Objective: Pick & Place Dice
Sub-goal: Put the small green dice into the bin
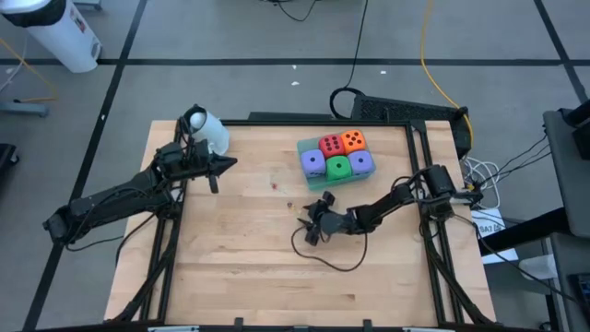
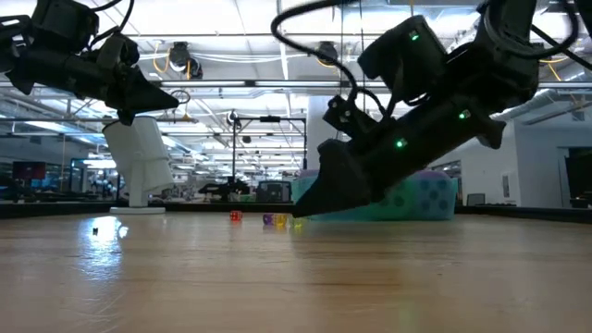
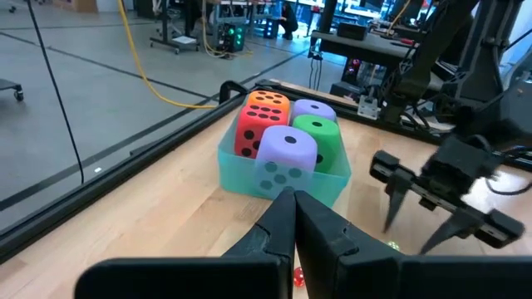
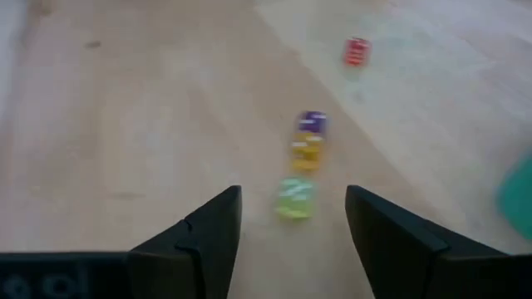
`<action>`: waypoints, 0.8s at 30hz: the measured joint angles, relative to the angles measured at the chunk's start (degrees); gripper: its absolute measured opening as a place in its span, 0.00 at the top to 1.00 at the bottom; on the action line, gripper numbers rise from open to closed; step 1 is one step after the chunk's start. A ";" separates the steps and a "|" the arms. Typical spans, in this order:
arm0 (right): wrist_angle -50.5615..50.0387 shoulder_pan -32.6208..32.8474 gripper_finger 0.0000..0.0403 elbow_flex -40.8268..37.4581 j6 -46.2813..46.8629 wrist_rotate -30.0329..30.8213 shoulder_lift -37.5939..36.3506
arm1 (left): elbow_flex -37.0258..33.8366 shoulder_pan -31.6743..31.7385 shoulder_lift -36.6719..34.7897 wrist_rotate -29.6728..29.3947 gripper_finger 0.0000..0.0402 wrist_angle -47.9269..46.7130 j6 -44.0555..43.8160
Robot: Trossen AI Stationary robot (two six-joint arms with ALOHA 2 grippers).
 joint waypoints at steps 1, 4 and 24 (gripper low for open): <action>-0.50 -0.40 0.48 0.00 1.24 -0.06 0.00 | 0.00 0.00 0.00 0.00 0.96 0.00 0.00; -2.06 -0.78 0.47 0.00 3.08 0.35 0.00 | 0.00 0.00 0.00 0.00 0.96 0.01 -0.13; 5.62 -1.38 0.47 0.07 2.90 -0.84 5.73 | 0.00 -0.05 0.00 0.44 0.96 -1.39 -1.20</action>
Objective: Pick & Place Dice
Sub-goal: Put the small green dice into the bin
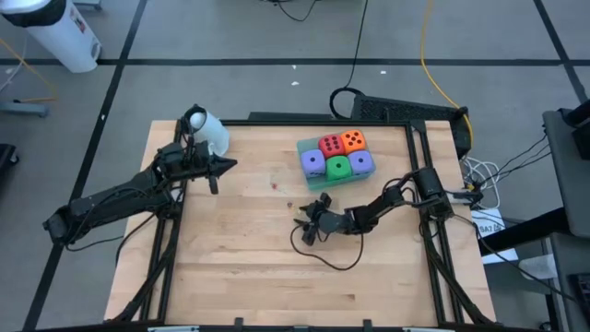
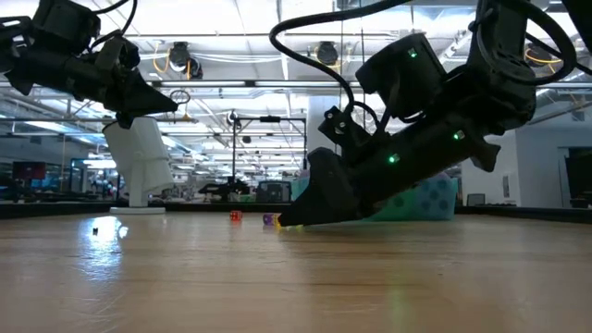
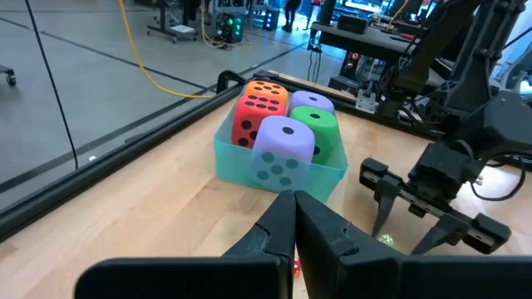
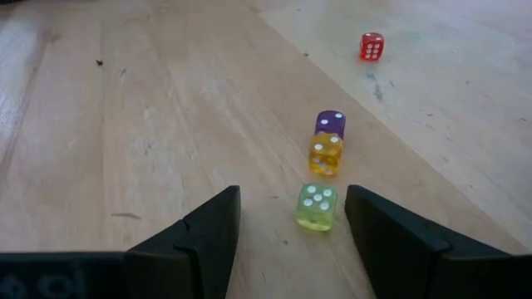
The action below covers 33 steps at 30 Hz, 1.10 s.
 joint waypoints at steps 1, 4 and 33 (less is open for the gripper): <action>-0.06 0.00 0.47 0.02 -0.03 0.63 0.03 | 0.00 -0.01 0.00 0.02 0.96 -0.15 -0.03; -0.79 -0.02 0.49 0.02 0.34 1.43 0.06 | 0.00 -0.01 0.00 -0.04 0.96 -0.38 -0.05; -7.76 0.66 0.88 -0.22 -7.32 2.16 -9.80 | 0.00 0.00 0.00 -0.46 0.96 -2.71 -3.22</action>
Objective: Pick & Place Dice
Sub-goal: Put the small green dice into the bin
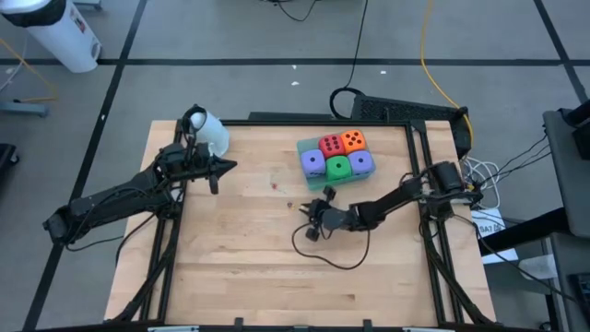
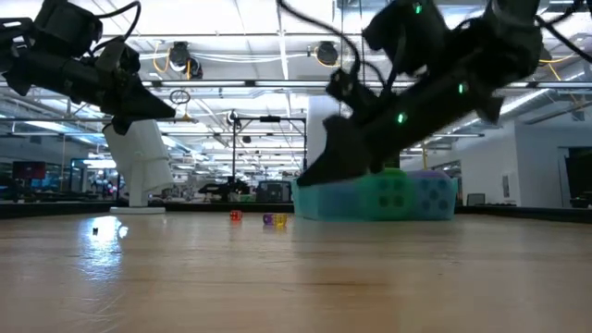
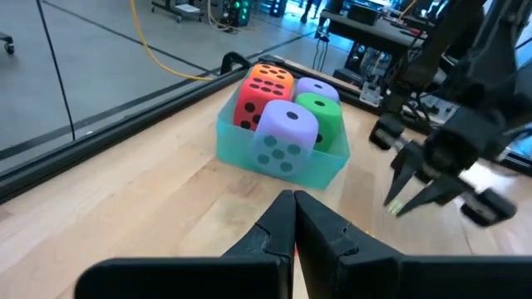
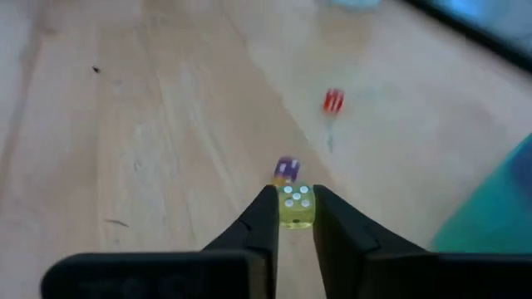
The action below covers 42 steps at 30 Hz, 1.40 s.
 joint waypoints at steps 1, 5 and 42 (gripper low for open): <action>-1.54 -0.03 0.89 0.00 -1.19 -0.03 -1.75 | 0.00 0.00 -0.01 0.00 0.96 -0.18 0.00; -6.72 -0.80 0.90 0.01 -7.24 0.27 -10.39 | 0.00 0.00 -0.01 -0.01 0.96 -0.33 0.40; -16.68 -12.16 0.61 -9.62 -8.54 1.81 -21.43 | 0.00 0.01 -0.02 -0.32 0.96 0.29 1.75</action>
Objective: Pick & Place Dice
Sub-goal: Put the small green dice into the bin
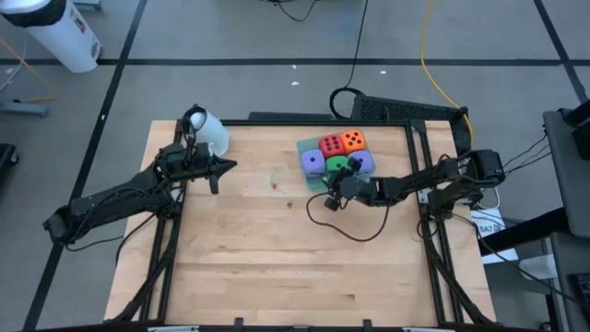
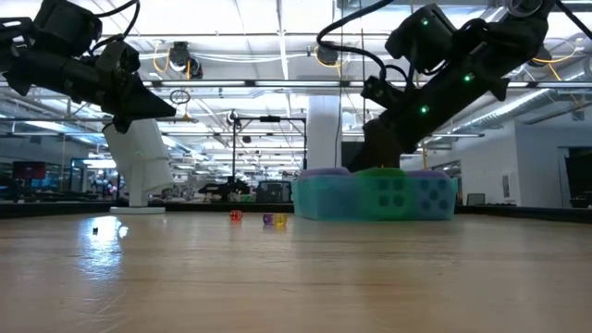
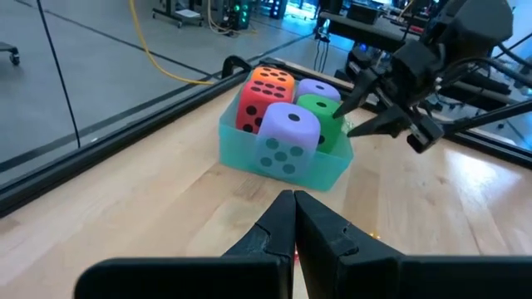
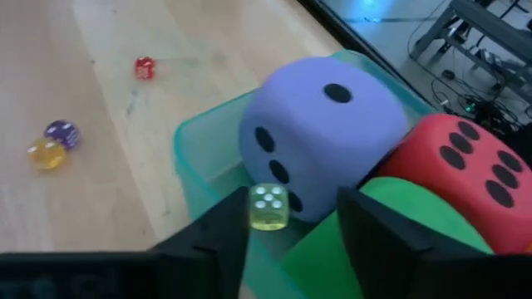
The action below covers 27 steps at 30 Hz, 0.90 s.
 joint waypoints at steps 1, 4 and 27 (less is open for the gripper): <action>0.07 -0.26 0.57 0.00 0.08 0.00 0.00 | 0.00 0.00 0.00 0.01 0.96 0.09 -0.02; 0.11 -0.37 0.46 0.00 0.39 0.65 0.00 | 0.00 0.00 0.00 0.01 0.96 0.06 -0.31; 7.23 -0.65 0.37 0.02 -18.65 2.97 0.00 | -0.04 -15.60 13.11 0.63 0.99 26.65 -6.69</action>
